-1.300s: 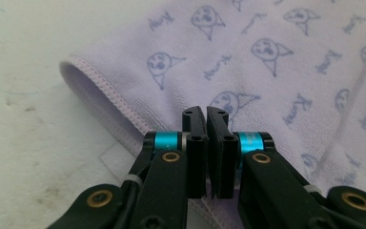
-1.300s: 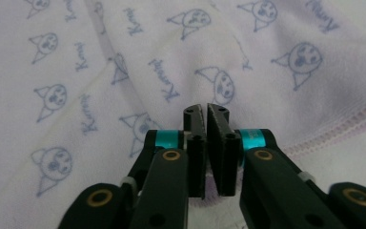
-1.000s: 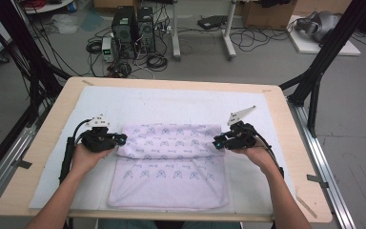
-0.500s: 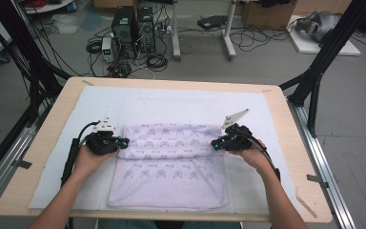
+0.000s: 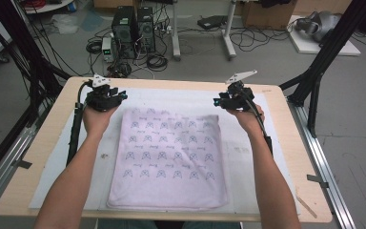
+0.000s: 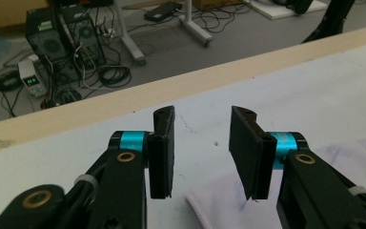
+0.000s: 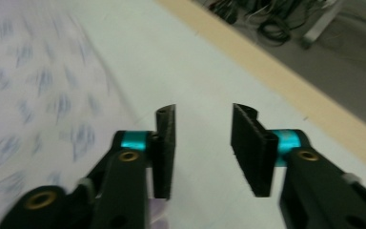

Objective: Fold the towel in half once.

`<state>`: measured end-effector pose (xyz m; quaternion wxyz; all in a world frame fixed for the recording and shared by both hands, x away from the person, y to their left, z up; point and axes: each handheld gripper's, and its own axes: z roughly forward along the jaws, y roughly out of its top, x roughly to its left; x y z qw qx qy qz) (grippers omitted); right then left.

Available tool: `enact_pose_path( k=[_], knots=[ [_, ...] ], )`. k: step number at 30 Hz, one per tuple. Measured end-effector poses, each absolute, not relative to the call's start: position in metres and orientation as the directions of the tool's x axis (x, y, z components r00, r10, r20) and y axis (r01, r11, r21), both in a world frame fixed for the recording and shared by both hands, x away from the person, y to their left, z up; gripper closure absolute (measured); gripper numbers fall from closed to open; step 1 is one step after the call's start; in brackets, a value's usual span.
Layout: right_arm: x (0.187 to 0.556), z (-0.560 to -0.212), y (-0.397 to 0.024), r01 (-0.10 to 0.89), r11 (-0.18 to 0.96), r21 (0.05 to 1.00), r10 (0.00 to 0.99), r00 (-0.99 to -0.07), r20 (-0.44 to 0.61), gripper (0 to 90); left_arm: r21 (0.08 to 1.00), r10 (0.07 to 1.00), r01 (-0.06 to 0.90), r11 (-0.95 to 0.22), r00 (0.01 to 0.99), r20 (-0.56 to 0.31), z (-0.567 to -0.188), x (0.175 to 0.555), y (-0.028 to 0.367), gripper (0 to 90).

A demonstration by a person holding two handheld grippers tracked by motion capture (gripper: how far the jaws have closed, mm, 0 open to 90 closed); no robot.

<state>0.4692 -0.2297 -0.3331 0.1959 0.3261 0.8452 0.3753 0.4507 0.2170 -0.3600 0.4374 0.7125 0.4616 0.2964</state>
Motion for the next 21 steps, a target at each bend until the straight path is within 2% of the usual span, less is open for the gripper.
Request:
enact_pose_path(
  k=[5, 7, 8, 10, 12, 17, 19, 21],
  knots=[
    [0.456, -0.351, -0.218, 0.384, 0.576, 0.721, 0.612, -0.787, -0.069, 58.2, 0.860, 0.890, 0.450, -0.241, 0.456, 0.010, -0.385, 0.436, 0.224, 57.1],
    [0.449, -0.360, -0.214, 0.431, 0.594, 0.679, 0.586, -0.811, 0.003, 54.9, 0.854, 0.874, 0.454, -0.253, 0.487, 0.000, -0.393, 0.423, 0.227, 55.6],
    [0.440, -0.364, -0.212, 0.410, 0.611, 0.677, 0.561, -0.828, -0.005, 56.4, 0.849, 0.862, 0.461, -0.260, 0.507, -0.011, -0.396, 0.416, 0.227, 54.6],
    [0.419, -0.370, -0.211, 0.360, 0.640, 0.679, 0.522, -0.852, -0.040, 57.0, 0.853, 0.842, 0.448, -0.268, 0.538, -0.018, -0.400, 0.399, 0.229, 53.6],
    [0.401, -0.375, -0.214, 0.365, 0.626, 0.690, 0.504, -0.864, -0.001, 57.0, 0.850, 0.824, 0.443, -0.283, 0.566, -0.021, -0.401, 0.382, 0.230, 53.3],
    [0.355, -0.384, -0.221, 0.320, 0.613, 0.722, 0.447, -0.894, 0.017, 56.2, 0.845, 0.771, 0.427, -0.322, 0.636, -0.027, -0.404, 0.342, 0.226, 49.7],
    [0.344, -0.389, -0.223, 0.294, 0.633, 0.716, 0.426, -0.905, -0.004, 55.3, 0.835, 0.748, 0.428, -0.347, 0.663, -0.029, -0.409, 0.330, 0.221, 48.1],
    [0.338, -0.394, -0.225, 0.306, 0.620, 0.722, 0.415, -0.909, 0.029, 55.1, 0.831, 0.729, 0.420, -0.365, 0.684, -0.026, -0.413, 0.319, 0.219, 47.7]
  ],
)
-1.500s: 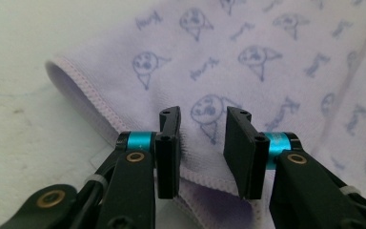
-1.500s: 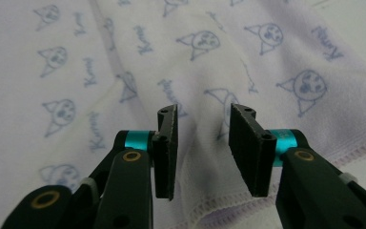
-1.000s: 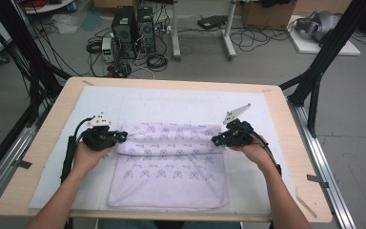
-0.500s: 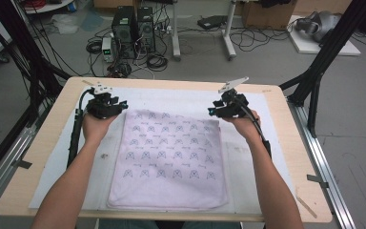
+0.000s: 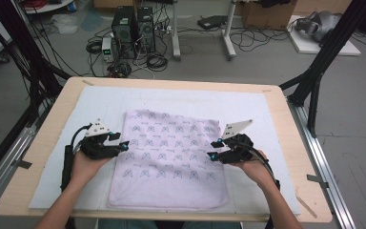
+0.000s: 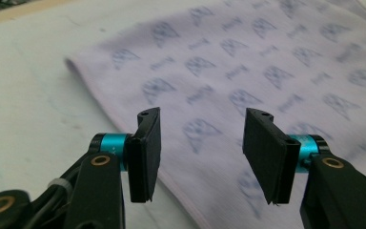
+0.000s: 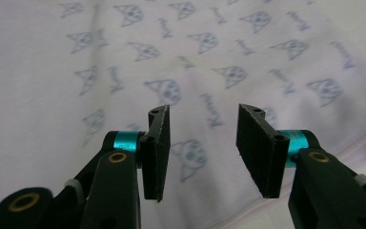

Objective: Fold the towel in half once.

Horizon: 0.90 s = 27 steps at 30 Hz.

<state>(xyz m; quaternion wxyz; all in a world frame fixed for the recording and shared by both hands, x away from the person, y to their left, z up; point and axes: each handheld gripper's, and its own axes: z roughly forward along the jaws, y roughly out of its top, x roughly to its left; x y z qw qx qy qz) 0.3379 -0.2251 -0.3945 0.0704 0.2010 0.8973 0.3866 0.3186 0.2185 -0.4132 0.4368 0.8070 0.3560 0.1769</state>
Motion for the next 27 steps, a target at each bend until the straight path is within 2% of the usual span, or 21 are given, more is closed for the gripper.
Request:
enact_pose_path(
  k=[2, 6, 11, 13, 16, 21, 27],
  knots=[
    [0.333, -0.400, -0.225, 0.308, 0.632, 0.711, 0.398, -0.916, 0.043, 55.0, 0.823, 0.713, 0.434, -0.366, 0.699, -0.051, -0.419, 0.311, 0.218, 47.9],
    [0.323, -0.408, -0.222, 0.281, 0.651, 0.705, 0.364, -0.931, 0.035, 55.0, 0.805, 0.691, 0.423, -0.417, 0.723, -0.022, -0.430, 0.297, 0.215, 47.6],
    [0.328, -0.410, -0.226, 0.305, 0.616, 0.726, 0.392, -0.918, 0.053, 55.1, 0.798, 0.687, 0.436, -0.416, 0.726, -0.038, -0.438, 0.295, 0.213, 46.1],
    [0.330, -0.412, -0.225, 0.306, 0.613, 0.729, 0.383, -0.921, 0.064, 55.7, 0.795, 0.682, 0.436, -0.421, 0.730, -0.040, -0.439, 0.296, 0.212, 48.5],
    [0.336, -0.416, -0.225, 0.306, 0.639, 0.706, 0.408, -0.912, 0.026, 55.6, 0.793, 0.684, 0.439, -0.423, 0.729, -0.039, -0.439, 0.299, 0.212, 51.0],
    [0.367, -0.404, -0.241, 0.368, 0.570, 0.734, 0.522, -0.852, 0.021, 56.5, 0.787, 0.700, 0.465, -0.406, 0.711, -0.059, -0.443, 0.310, 0.214, 62.6],
    [0.426, -0.385, -0.239, 0.422, 0.574, 0.701, 0.605, -0.796, -0.017, 50.4, 0.780, 0.721, 0.483, -0.398, 0.691, -0.060, -0.435, 0.328, 0.210, 56.8]
  ],
)
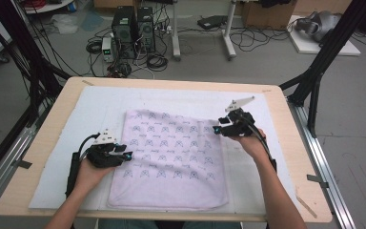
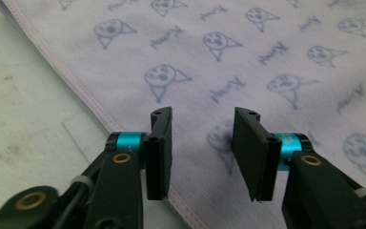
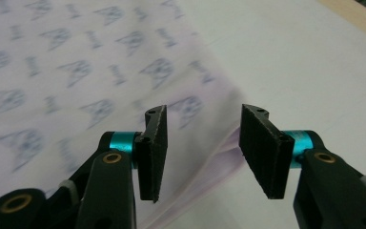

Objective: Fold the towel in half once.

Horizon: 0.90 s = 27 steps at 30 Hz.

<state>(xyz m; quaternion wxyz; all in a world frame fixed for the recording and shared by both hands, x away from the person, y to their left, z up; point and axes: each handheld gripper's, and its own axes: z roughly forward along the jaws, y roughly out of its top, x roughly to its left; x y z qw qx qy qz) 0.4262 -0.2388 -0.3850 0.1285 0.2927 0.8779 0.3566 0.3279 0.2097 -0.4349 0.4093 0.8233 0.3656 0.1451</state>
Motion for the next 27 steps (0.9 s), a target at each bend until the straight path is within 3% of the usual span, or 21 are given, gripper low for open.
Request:
enact_pose_path(
  k=[6, 10, 11, 15, 18, 21, 24, 27],
  knots=[
    [0.465, -0.399, -0.235, 0.530, 0.544, 0.650, 0.649, -0.757, 0.074, 48.0, 0.779, 0.709, 0.477, -0.408, 0.703, -0.059, -0.427, 0.333, 0.203, 51.9],
    [0.464, -0.402, -0.234, 0.550, 0.567, 0.613, 0.614, -0.778, 0.131, 82.0, 0.771, 0.703, 0.485, -0.412, 0.707, -0.069, -0.428, 0.333, 0.205, 51.6],
    [0.460, -0.398, -0.233, 0.530, 0.568, 0.630, 0.598, -0.791, 0.127, 83.3, 0.772, 0.705, 0.485, -0.410, 0.706, -0.069, -0.428, 0.332, 0.206, 51.6],
    [0.431, -0.379, -0.217, 0.412, 0.593, 0.692, 0.515, -0.855, 0.068, 83.9, 0.777, 0.714, 0.483, -0.403, 0.698, -0.064, -0.427, 0.328, 0.210, 51.5],
    [0.399, -0.381, -0.198, 0.328, 0.656, 0.680, 0.415, -0.909, 0.039, 82.8, 0.777, 0.717, 0.484, -0.402, 0.695, -0.062, -0.427, 0.326, 0.213, 51.4],
    [0.380, -0.394, -0.185, 0.301, 0.733, 0.611, 0.313, -0.945, 0.090, 69.8, 0.772, 0.720, 0.492, -0.402, 0.691, -0.065, -0.428, 0.324, 0.216, 50.8],
    [0.374, -0.388, -0.187, 0.288, 0.692, 0.662, 0.325, -0.943, 0.071, 66.0, 0.777, 0.722, 0.489, -0.396, 0.688, -0.065, -0.427, 0.323, 0.218, 50.2],
    [0.384, -0.381, -0.195, 0.314, 0.656, 0.686, 0.411, -0.911, 0.025, 66.0, 0.776, 0.725, 0.492, -0.394, 0.685, -0.067, -0.428, 0.324, 0.217, 49.4]
  ],
)
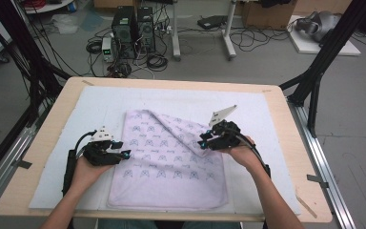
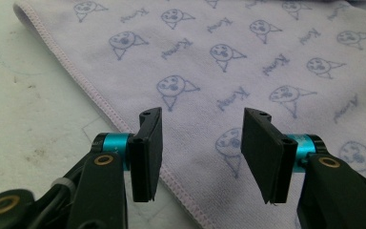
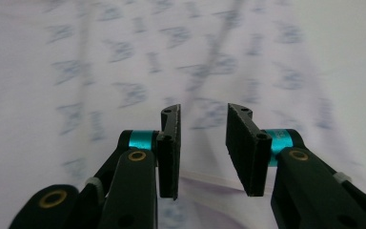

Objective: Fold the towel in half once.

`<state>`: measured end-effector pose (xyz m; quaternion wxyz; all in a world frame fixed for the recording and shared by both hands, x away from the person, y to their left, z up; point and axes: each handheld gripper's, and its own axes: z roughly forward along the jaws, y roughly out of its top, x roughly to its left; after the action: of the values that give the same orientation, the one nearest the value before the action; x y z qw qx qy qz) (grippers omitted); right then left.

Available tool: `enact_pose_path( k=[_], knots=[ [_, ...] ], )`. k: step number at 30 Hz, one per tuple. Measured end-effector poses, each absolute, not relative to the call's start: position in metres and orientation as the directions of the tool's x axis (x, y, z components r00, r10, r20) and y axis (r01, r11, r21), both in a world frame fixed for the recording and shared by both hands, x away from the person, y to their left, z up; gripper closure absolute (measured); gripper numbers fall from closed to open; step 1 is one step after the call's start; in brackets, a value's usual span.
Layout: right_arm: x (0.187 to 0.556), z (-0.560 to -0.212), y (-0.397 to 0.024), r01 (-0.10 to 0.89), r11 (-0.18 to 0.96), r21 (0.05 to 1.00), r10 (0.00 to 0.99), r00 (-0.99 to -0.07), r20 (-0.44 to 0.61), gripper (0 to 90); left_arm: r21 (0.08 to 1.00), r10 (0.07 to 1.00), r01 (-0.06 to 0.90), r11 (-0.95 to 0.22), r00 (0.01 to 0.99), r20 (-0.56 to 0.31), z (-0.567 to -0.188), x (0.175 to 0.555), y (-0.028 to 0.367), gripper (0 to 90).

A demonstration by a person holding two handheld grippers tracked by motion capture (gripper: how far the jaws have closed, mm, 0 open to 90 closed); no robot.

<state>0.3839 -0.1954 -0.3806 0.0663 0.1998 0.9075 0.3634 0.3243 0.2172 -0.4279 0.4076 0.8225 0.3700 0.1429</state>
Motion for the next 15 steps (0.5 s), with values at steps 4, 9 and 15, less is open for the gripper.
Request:
enact_pose_path(
  k=[4, 9, 15],
  knots=[
    [0.404, -0.394, -0.202, 0.383, 0.642, 0.665, 0.492, -0.870, 0.026, 64.8, 0.769, 0.722, 0.492, -0.407, 0.689, -0.059, -0.430, 0.326, 0.215, 49.1],
    [0.412, -0.410, -0.190, 0.410, 0.654, 0.636, 0.494, -0.868, 0.052, 62.5, 0.762, 0.721, 0.498, -0.414, 0.690, -0.060, -0.432, 0.327, 0.213, 48.9],
    [0.409, -0.416, -0.174, 0.378, 0.714, 0.589, 0.459, -0.888, 0.013, 79.6, 0.750, 0.711, 0.499, -0.435, 0.702, -0.055, -0.433, 0.326, 0.211, 48.9]
  ],
)
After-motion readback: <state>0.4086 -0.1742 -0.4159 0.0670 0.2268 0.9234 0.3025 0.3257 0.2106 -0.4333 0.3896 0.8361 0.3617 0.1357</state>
